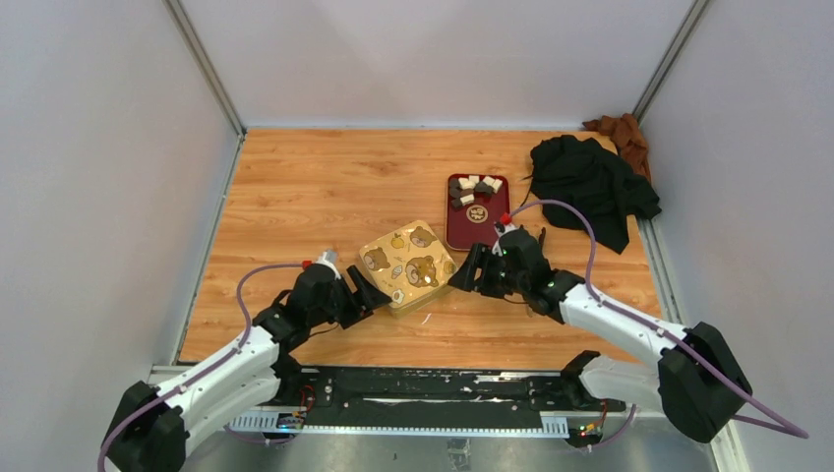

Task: Pack the chocolate
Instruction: Close the box lid on the packing box.

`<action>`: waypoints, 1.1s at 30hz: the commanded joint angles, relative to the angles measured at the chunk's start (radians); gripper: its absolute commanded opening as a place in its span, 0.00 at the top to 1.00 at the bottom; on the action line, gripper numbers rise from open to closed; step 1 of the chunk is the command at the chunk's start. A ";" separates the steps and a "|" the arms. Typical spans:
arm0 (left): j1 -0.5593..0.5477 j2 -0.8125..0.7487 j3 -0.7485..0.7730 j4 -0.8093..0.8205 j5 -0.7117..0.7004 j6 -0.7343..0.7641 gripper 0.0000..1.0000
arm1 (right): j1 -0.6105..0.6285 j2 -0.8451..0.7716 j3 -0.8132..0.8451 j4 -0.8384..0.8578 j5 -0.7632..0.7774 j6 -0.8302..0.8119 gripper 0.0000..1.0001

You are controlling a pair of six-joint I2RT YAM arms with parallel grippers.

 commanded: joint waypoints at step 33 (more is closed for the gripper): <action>0.073 0.227 -0.025 0.333 0.030 -0.127 0.29 | 0.066 0.342 -0.035 0.555 -0.047 0.330 0.28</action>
